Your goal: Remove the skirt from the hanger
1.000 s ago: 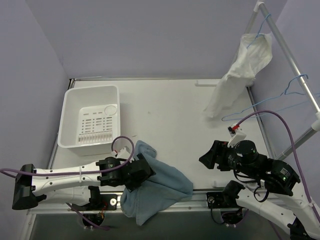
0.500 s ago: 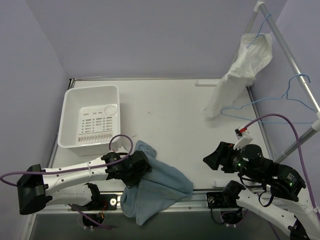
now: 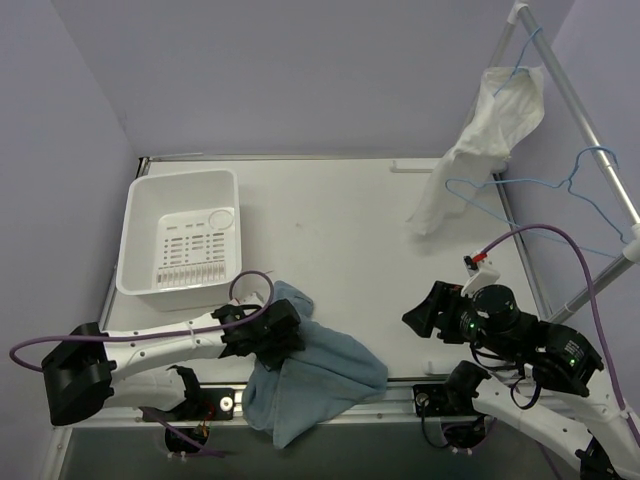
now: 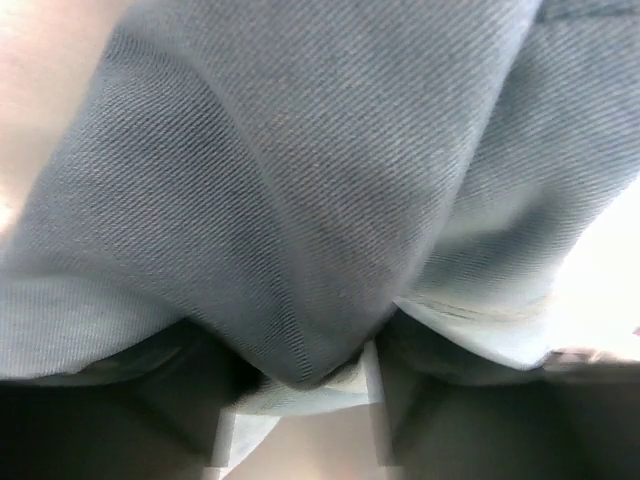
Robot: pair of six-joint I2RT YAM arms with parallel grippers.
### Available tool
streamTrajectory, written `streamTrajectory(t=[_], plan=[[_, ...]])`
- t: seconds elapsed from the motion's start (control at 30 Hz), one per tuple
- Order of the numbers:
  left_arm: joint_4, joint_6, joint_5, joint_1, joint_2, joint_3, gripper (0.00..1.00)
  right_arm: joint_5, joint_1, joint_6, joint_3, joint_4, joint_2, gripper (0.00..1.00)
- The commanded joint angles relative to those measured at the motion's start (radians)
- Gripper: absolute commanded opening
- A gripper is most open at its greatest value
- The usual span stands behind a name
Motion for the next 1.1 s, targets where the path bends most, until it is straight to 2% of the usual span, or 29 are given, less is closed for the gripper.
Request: streamTrajectory(t=[0.0, 0.03, 0.07, 0.1, 0.27, 0.4, 0.53, 0.57, 0.6, 0.67, 0.73, 0.9, 1.0, 1.07], plan=[[0.079, 0.011, 0.021, 0.008, -0.082, -0.034, 0.52, 0.018, 0.005, 0.003, -0.006, 0.025, 0.029, 0.67], [0.093, 0.012, 0.025, 0.016, -0.1, -0.049, 0.38, 0.019, 0.005, 0.005, -0.004, 0.026, 0.03, 0.67], [0.116, 0.014, 0.03, 0.02, -0.122, -0.063, 0.11, 0.019, 0.005, 0.003, -0.004, 0.028, 0.035, 0.67], [0.119, 0.015, 0.033, 0.028, -0.161, -0.084, 0.03, 0.016, 0.005, 0.003, -0.003, 0.028, 0.035, 0.67], [0.098, 0.043, 0.009, 0.042, -0.266, -0.086, 0.02, 0.016, 0.005, 0.0, 0.009, 0.02, 0.035, 0.67], [0.081, 0.218, -0.004, 0.079, -0.23, 0.039, 0.02, 0.024, 0.005, -0.004, 0.017, 0.002, 0.033, 0.67], [0.054, 0.44, -0.011, 0.129, -0.127, 0.26, 0.02, 0.022, 0.005, -0.015, 0.029, -0.006, 0.036, 0.67], [0.022, 0.487, -0.013, 0.144, -0.076, 0.368, 0.02, 0.024, 0.005, -0.021, 0.039, -0.007, 0.041, 0.67], [-0.002, 0.582, -0.014, 0.18, -0.05, 0.426, 0.02, 0.022, 0.005, -0.023, 0.045, -0.011, 0.044, 0.67], [-0.061, 0.668, -0.005, 0.227, 0.014, 0.585, 0.02, 0.028, 0.003, -0.029, 0.062, -0.017, 0.049, 0.67], [-0.088, 0.779, 0.007, 0.308, 0.042, 0.679, 0.02, 0.036, 0.003, -0.032, 0.072, -0.026, 0.053, 0.67], [-0.126, 0.951, 0.165, 0.491, 0.131, 0.976, 0.02, 0.053, 0.005, -0.026, 0.089, -0.052, 0.042, 0.67], [-0.046, 0.937, 0.357, 0.609, 0.157, 1.063, 0.02, 0.051, 0.005, -0.02, 0.074, -0.049, 0.024, 0.67], [-0.016, 0.934, 0.415, 0.689, 0.186, 1.113, 0.02, 0.051, 0.005, -0.021, 0.068, -0.044, 0.024, 0.67]])
